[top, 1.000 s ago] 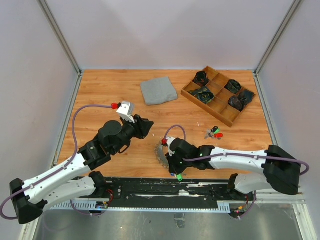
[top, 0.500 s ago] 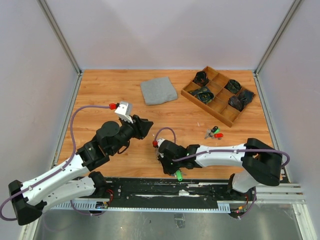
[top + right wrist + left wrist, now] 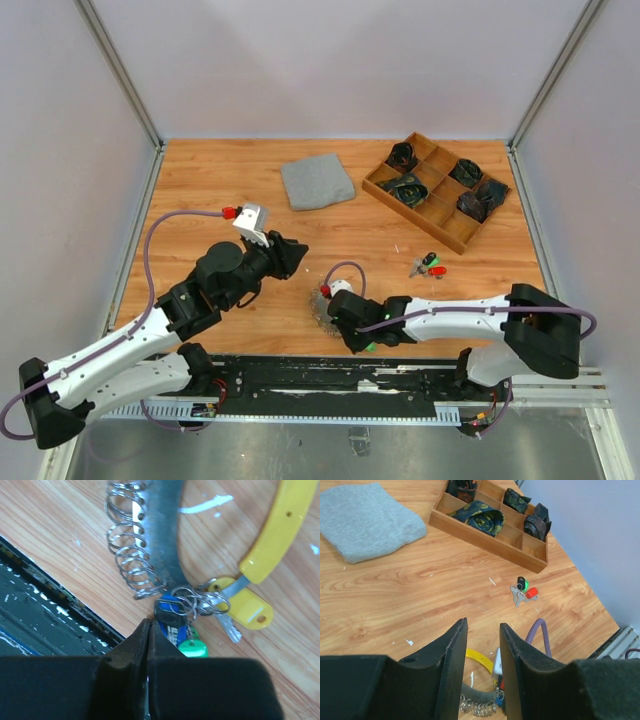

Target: Put the keys on the keyring

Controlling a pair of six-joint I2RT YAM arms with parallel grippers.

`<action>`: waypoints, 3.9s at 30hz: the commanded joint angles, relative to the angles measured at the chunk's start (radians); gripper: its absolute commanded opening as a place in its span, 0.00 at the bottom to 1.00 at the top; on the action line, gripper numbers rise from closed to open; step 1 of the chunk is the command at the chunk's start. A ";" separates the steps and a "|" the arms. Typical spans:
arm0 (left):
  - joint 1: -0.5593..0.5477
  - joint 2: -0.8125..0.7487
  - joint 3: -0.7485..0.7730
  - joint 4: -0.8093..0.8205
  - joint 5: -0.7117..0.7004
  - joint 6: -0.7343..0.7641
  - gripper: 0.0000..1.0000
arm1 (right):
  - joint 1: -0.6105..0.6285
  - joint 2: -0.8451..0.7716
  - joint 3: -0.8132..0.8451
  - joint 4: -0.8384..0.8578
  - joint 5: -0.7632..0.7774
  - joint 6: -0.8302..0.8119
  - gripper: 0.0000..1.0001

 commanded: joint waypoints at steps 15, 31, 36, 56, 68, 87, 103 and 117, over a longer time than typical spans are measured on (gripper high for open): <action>0.005 0.033 -0.019 0.050 0.034 -0.006 0.38 | -0.184 -0.210 -0.091 -0.087 0.052 -0.110 0.02; 0.005 -0.029 -0.042 0.013 -0.056 0.009 0.40 | -0.072 -0.220 0.043 -0.182 0.133 0.249 0.39; 0.005 -0.074 -0.042 -0.021 -0.081 0.026 0.41 | -0.039 -0.133 0.095 -0.187 0.166 0.309 0.42; 0.005 -0.149 -0.101 0.001 -0.055 0.026 0.42 | -0.038 0.106 0.223 -0.227 0.103 0.284 0.34; 0.005 -0.144 -0.102 0.009 -0.056 0.033 0.43 | -0.044 0.140 0.229 -0.230 0.093 0.280 0.31; 0.005 -0.137 -0.096 0.017 -0.047 0.034 0.43 | -0.062 0.134 0.214 -0.227 0.086 0.284 0.13; 0.006 -0.135 -0.103 0.020 -0.037 0.042 0.44 | -0.068 -0.004 0.159 -0.206 0.122 0.192 0.01; 0.006 -0.114 -0.113 0.120 0.229 0.135 0.48 | -0.243 -0.356 0.011 -0.029 -0.089 -0.109 0.00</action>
